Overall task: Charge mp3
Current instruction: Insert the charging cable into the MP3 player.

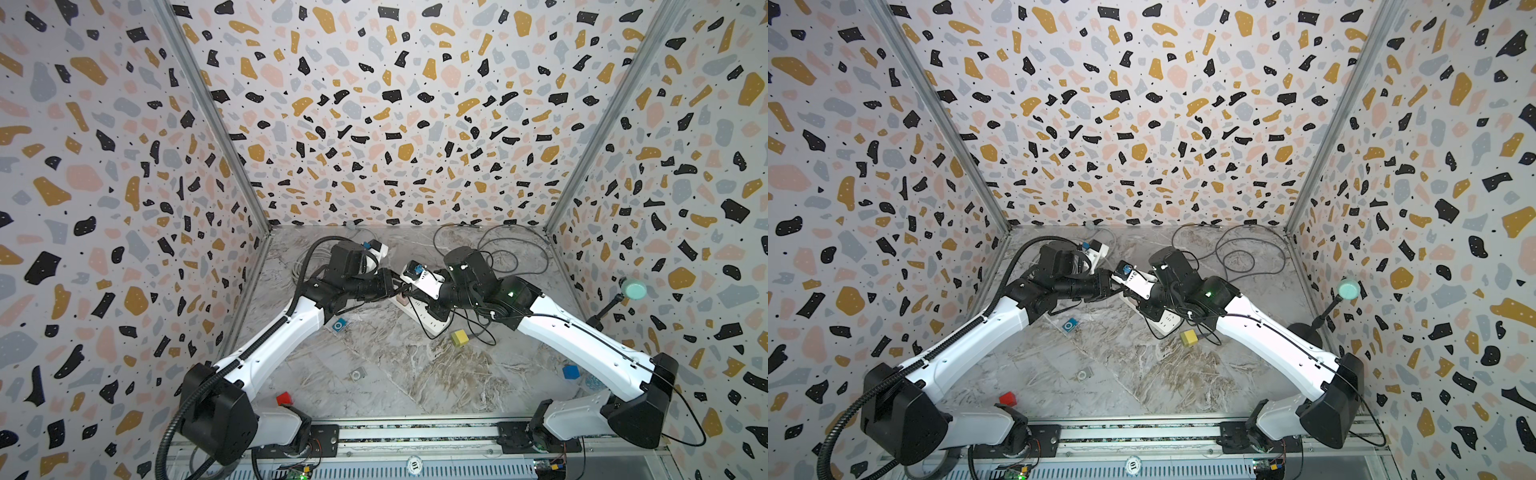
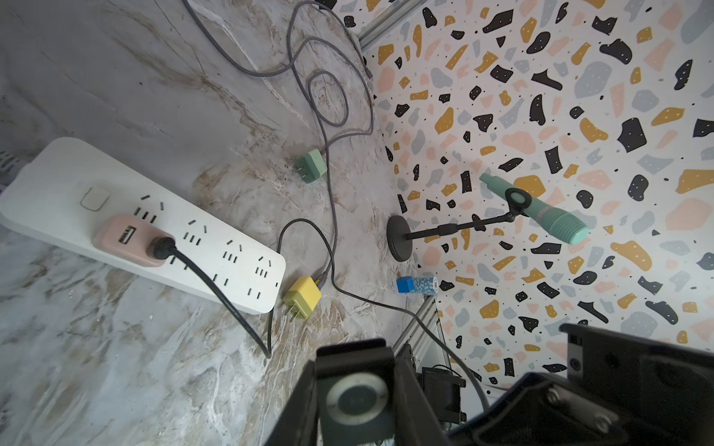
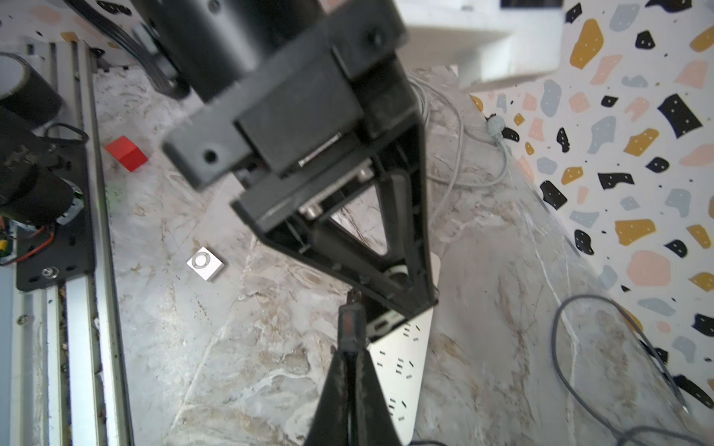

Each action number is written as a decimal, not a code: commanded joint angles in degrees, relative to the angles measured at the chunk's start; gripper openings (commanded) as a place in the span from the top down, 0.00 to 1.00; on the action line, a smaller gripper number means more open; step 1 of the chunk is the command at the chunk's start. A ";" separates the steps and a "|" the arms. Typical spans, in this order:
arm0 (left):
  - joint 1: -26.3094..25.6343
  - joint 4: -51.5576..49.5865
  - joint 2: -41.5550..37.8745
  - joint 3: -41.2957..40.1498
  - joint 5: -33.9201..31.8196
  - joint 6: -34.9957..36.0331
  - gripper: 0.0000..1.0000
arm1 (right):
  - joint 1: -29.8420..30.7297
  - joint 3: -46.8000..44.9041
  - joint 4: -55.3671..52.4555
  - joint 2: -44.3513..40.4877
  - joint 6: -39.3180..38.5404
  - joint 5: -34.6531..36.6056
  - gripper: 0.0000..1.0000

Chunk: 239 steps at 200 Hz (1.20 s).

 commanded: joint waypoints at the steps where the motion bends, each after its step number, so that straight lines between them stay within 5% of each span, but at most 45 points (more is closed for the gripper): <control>1: 0.33 -2.58 0.18 2.53 2.32 4.01 1.00 | -0.72 2.93 -4.17 -2.38 -2.89 2.58 1.00; 239: 0.33 -2.80 1.61 3.29 5.70 6.04 1.00 | -2.09 -2.21 -3.88 -2.75 -5.06 -3.40 1.00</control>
